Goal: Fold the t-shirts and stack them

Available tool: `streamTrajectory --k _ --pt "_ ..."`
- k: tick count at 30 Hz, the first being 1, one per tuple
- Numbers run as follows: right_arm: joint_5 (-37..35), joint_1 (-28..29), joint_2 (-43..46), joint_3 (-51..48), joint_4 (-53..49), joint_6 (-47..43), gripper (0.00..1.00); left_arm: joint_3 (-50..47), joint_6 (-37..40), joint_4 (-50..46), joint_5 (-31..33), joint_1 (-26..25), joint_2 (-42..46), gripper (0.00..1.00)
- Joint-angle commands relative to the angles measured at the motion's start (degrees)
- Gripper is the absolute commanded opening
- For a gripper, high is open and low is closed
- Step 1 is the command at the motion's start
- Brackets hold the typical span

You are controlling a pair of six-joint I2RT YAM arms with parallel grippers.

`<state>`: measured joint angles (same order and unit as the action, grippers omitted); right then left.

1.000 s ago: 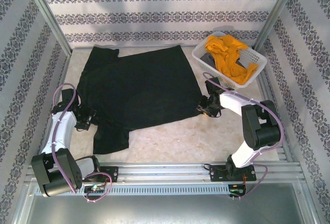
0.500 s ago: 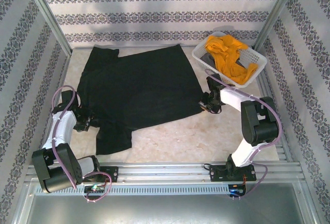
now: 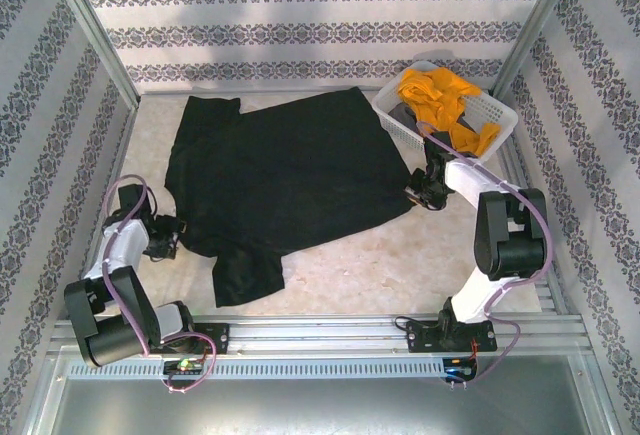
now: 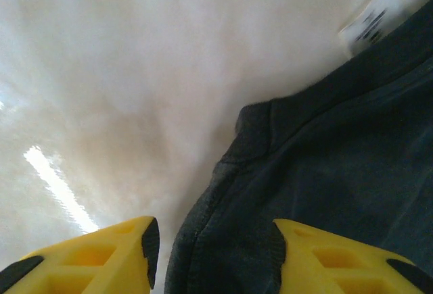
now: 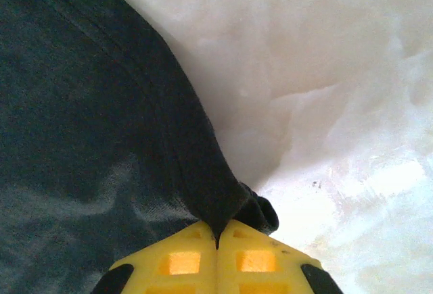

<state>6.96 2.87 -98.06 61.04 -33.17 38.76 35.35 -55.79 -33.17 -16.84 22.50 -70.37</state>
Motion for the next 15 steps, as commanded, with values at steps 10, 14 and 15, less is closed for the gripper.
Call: streamTrajectory --k 10,14,15 --pt "1.1 1.2 -1.5 1.5 -2.0 -0.8 0.0 -0.7 -17.3 -12.0 3.8 -7.8 16.5 0.44" --pt "1.0 1.4 -1.3 1.4 -1.8 -0.5 0.0 2.3 -22.4 -16.6 5.5 -13.9 16.9 0.41" --pt "1.1 1.4 -1.4 1.4 -1.9 -0.4 0.0 2.3 -23.9 -16.1 5.7 -15.7 16.9 0.41"
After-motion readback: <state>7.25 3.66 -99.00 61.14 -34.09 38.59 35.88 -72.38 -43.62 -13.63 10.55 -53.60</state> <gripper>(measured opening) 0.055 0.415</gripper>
